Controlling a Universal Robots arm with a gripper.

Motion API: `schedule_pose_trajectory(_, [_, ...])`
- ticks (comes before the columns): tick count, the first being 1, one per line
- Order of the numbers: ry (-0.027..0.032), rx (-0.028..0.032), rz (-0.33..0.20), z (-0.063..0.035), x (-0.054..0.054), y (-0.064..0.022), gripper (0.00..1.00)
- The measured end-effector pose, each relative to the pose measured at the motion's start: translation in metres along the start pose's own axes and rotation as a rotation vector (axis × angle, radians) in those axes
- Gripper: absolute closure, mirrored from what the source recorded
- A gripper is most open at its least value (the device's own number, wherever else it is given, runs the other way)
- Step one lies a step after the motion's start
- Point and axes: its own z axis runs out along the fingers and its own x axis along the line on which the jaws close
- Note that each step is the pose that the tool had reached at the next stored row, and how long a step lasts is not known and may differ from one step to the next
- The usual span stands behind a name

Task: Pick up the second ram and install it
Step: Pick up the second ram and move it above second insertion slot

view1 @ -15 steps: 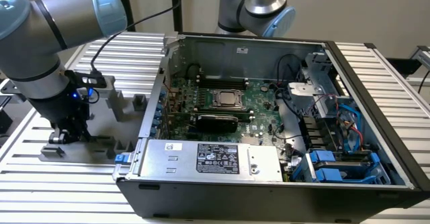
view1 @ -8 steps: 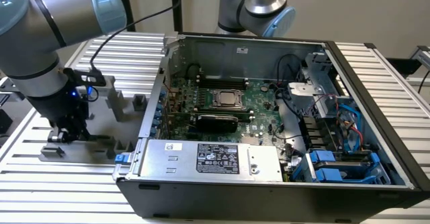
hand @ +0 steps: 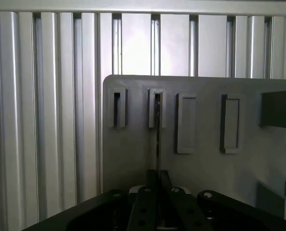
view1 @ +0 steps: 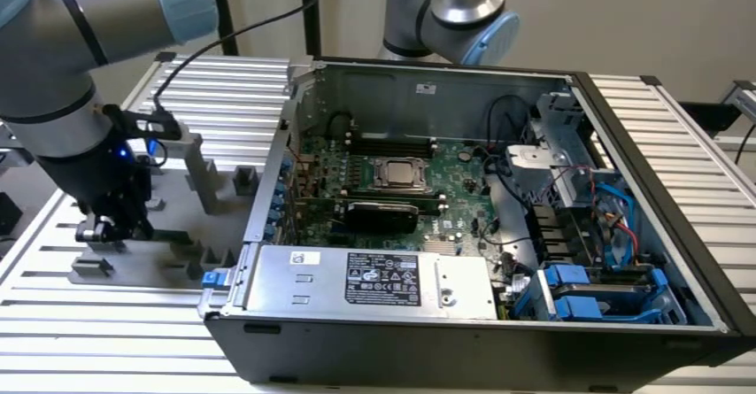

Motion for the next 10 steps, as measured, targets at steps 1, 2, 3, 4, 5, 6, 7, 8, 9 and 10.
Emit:
schedule_pose_trajectory(1, [0.0001,-0.0002,0.000,-0.0039,0.000,0.0001,0.86])
schedule_pose_trajectory(2, [0.0000,0.0000,0.000,-0.0082,0.000,0.0001,0.86])
schedule_pose_trajectory(3, [0.0000,0.0000,0.000,-0.0127,0.000,0.0001,0.86])
schedule_pose_trajectory(4, [0.0001,-0.0001,0.000,-0.0170,-0.001,0.0000,0.86])
schedule_pose_trajectory(5, [0.0000,0.0000,0.000,-0.0219,-0.001,-0.0001,0.86])
schedule_pose_trajectory(6, [0.0000,0.0000,0.000,-0.0264,-0.001,-0.0003,0.86])
schedule_pose_trajectory(7, [0.0002,-0.0002,0.000,-0.0310,-0.001,-0.0006,0.86])
schedule_pose_trajectory(8, [0.0000,-0.0001,0.000,-0.0355,-0.001,-0.0009,0.86])
schedule_pose_trajectory(9, [0.0000,0.0000,0.000,-0.0399,-0.002,-0.0013,0.86])
schedule_pose_trajectory(10, [0.0001,-0.0002,0.000,-0.0446,-0.002,-0.0017,0.86])
